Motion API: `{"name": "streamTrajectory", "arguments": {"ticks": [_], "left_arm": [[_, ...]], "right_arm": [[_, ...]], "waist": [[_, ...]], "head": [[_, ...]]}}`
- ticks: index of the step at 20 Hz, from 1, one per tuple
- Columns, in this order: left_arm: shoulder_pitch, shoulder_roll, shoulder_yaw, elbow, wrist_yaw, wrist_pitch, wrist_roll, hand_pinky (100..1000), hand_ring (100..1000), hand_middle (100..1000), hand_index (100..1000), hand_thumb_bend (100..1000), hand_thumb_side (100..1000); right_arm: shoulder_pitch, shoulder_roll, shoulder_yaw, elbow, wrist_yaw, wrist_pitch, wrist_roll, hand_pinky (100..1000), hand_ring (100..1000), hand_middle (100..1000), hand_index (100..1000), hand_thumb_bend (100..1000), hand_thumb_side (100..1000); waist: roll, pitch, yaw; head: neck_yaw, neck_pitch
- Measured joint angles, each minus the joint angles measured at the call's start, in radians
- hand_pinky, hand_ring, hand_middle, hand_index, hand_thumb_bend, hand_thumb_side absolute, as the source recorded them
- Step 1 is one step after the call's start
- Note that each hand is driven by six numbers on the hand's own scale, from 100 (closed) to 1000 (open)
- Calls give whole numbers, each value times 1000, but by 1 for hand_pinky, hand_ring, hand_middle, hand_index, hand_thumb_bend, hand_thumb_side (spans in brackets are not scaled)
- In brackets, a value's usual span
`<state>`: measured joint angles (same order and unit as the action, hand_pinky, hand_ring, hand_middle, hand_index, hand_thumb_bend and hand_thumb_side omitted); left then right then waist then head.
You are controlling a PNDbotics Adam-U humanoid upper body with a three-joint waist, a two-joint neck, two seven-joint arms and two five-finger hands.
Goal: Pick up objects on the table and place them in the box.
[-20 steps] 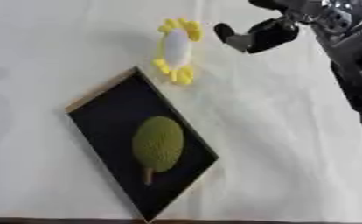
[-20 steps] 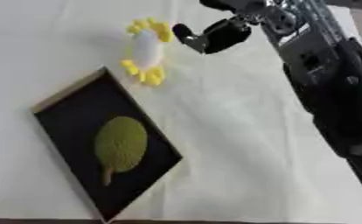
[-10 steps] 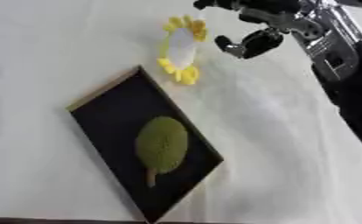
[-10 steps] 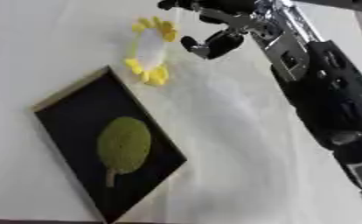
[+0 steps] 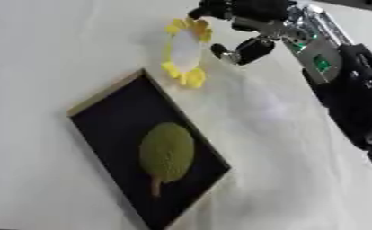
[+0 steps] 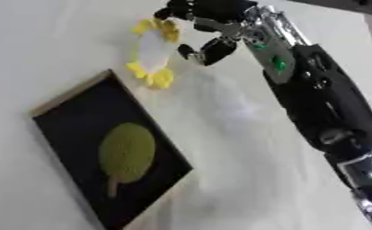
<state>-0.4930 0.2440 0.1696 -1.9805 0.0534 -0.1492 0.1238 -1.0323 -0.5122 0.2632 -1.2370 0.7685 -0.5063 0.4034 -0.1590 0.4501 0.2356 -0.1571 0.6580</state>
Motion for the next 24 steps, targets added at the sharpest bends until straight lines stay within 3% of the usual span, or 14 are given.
{"name": "streamTrajectory", "arguments": {"ticks": [4, 13, 19, 21, 24], "left_arm": [[-1, 0, 0, 0, 4, 0, -4, 786, 691, 580, 785, 100, 679], [-6, -1, -6, 0, 9, 1, -10, 787, 690, 579, 784, 100, 684], [-11, -1, -6, 0, 13, 2, -12, 786, 689, 577, 783, 100, 682], [-14, -1, -6, 0, 13, 2, -12, 786, 688, 577, 782, 100, 682], [-19, -1, -7, 0, 13, 1, -12, 785, 687, 576, 781, 100, 681]], "right_arm": [[-7, 0, 4, -14, 19, -27, -40, 959, 1000, 892, 977, 169, 100], [-16, 3, 24, -22, 65, -80, -74, 967, 1000, 902, 980, 186, 100], [-16, 3, 44, -20, 67, -163, -19, 981, 1000, 925, 992, 407, 100], [-17, 4, 46, -13, 67, -195, 13, 982, 1000, 932, 992, 436, 215], [-21, 5, 46, -1, 75, -209, 42, 981, 1000, 940, 990, 445, 286]], "waist": [[-3, 0, 6], [-13, 7, 19], [-21, 12, 27], [-25, 12, 34], [-30, 12, 38]], "head": [[-5, -1], [-5, -4], [-5, -4], [-5, -6], [-5, -7]]}}
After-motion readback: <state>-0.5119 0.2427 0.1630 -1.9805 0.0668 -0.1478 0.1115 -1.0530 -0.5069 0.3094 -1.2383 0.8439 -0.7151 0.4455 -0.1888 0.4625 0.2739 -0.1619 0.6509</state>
